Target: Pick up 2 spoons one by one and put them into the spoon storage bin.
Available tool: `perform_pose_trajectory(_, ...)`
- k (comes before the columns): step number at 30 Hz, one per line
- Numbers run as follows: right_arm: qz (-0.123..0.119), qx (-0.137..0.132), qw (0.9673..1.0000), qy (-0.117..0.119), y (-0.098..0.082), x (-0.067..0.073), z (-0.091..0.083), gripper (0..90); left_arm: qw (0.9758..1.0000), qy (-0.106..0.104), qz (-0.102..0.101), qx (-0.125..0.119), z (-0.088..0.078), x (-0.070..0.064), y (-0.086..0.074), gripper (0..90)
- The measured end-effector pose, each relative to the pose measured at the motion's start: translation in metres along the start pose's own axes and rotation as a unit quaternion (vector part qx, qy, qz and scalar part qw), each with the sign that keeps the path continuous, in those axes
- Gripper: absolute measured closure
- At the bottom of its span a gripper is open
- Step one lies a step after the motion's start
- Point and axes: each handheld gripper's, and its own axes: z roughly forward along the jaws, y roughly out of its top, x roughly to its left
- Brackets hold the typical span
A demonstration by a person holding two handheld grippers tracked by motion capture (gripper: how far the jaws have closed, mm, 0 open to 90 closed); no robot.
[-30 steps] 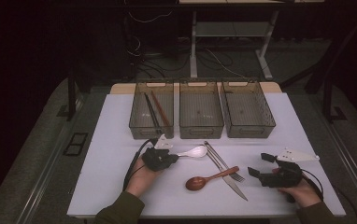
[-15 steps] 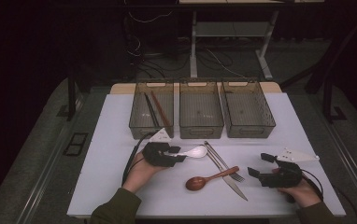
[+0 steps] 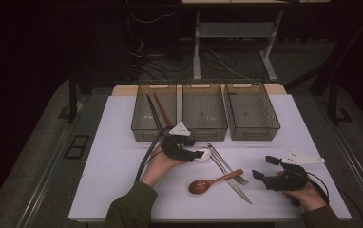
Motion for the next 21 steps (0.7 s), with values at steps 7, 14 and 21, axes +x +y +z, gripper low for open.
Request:
perform_pose_trajectory(7,-0.001,0.001,1.0000,0.000,0.000,0.000,0.000,16.6,0.9999,0.010,0.007,0.011,0.014,0.000,-0.001,37.5)
perform_pose_trajectory(14,-0.006,0.003,1.0000,0.002,0.000,0.001,0.001,16.6,0.9993,0.017,0.016,0.028,0.018,0.001,-0.003,37.9)
perform_pose_trajectory(21,-0.007,0.004,1.0000,0.002,0.000,0.001,0.001,16.6,0.9986,0.021,0.027,0.039,0.021,-0.002,-0.004,38.4)
